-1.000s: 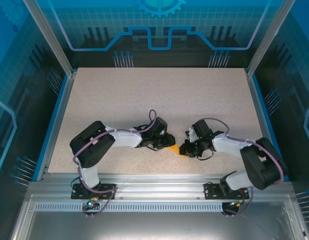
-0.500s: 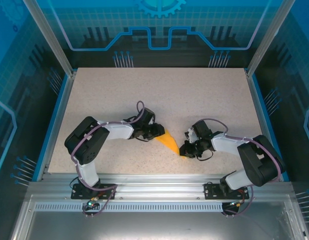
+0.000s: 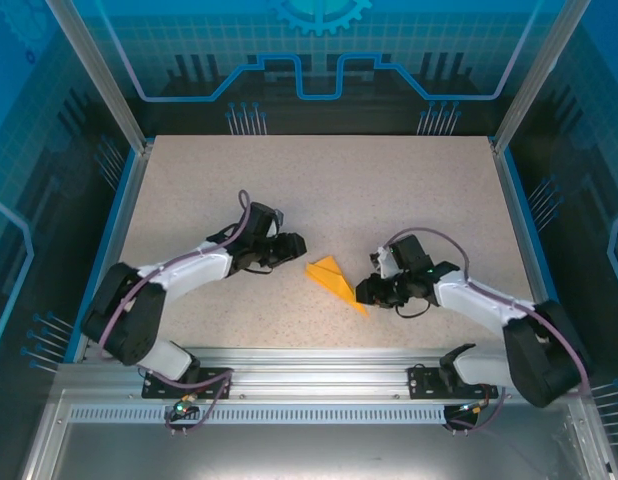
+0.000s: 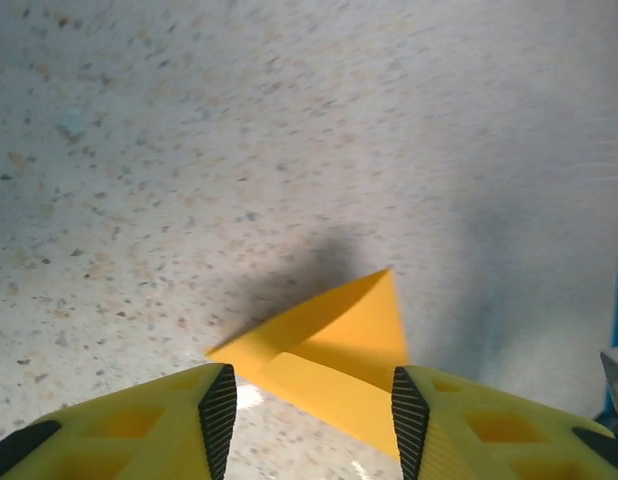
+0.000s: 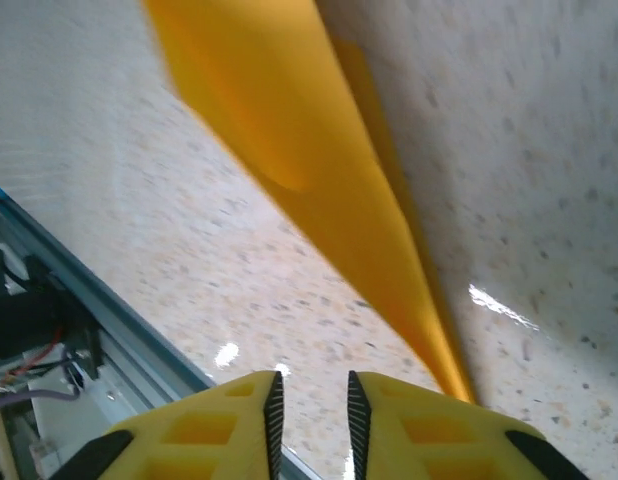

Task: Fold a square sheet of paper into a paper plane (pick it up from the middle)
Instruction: Fold the wing for the fifth time at the center of the table, then move a paper plane to the center of the table.

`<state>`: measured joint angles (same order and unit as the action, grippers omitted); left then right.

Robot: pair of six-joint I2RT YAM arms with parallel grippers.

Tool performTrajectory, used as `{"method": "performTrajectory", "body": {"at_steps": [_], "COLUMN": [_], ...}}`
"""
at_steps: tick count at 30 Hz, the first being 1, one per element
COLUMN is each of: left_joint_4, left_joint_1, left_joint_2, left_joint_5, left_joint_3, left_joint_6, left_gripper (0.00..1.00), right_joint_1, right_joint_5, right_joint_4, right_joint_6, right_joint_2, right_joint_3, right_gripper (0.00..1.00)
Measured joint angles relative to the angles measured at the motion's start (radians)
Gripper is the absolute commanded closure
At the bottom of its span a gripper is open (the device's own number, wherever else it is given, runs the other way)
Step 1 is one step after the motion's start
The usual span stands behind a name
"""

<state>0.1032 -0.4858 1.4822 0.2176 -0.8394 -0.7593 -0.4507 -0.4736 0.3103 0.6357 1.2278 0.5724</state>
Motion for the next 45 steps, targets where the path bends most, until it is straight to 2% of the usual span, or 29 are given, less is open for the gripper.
{"method": "performTrajectory", "body": {"at_steps": [4, 7, 12, 18, 25, 31, 40, 45], "left_joint_4": [0.036, 0.06, 0.068, 0.092, 0.12, 0.152, 0.172, 0.184], "left_joint_1": [-0.042, -0.13, -0.281, -0.357, -0.394, -0.396, -0.403, -0.404], "left_joint_2": [-0.09, -0.106, -0.054, 0.059, 0.096, 0.135, 0.188, 0.219], "left_joint_5": [-0.013, -0.042, -0.09, -0.172, -0.24, -0.259, -0.266, -0.266], "left_joint_3": [0.01, 0.022, 0.033, -0.008, -0.077, -0.127, -0.162, -0.188], "left_joint_6": [-0.04, -0.092, -0.199, -0.317, -0.411, -0.43, -0.447, -0.445], "left_gripper": [0.41, 0.37, 0.3, 0.27, 0.22, 0.19, 0.2, 0.24], "right_joint_1": [0.048, 0.097, 0.106, 0.106, 0.107, 0.106, 0.107, 0.107], "right_joint_5": [0.034, 0.041, 0.031, 0.028, 0.048, 0.059, 0.073, 0.074], "right_joint_4": [0.013, 0.018, 0.009, 0.003, 0.008, 0.019, 0.018, 0.018], "right_joint_6": [-0.019, -0.035, -0.056, -0.078, -0.107, -0.123, -0.124, -0.124], "right_joint_2": [-0.075, -0.05, 0.041, 0.051, 0.026, 0.025, -0.013, -0.023], "right_joint_3": [0.028, 0.028, 0.016, -0.01, -0.019, -0.019, -0.05, -0.067], "right_gripper": [0.63, 0.63, 0.64, 0.62, 0.6, 0.6, 0.59, 0.58]}}
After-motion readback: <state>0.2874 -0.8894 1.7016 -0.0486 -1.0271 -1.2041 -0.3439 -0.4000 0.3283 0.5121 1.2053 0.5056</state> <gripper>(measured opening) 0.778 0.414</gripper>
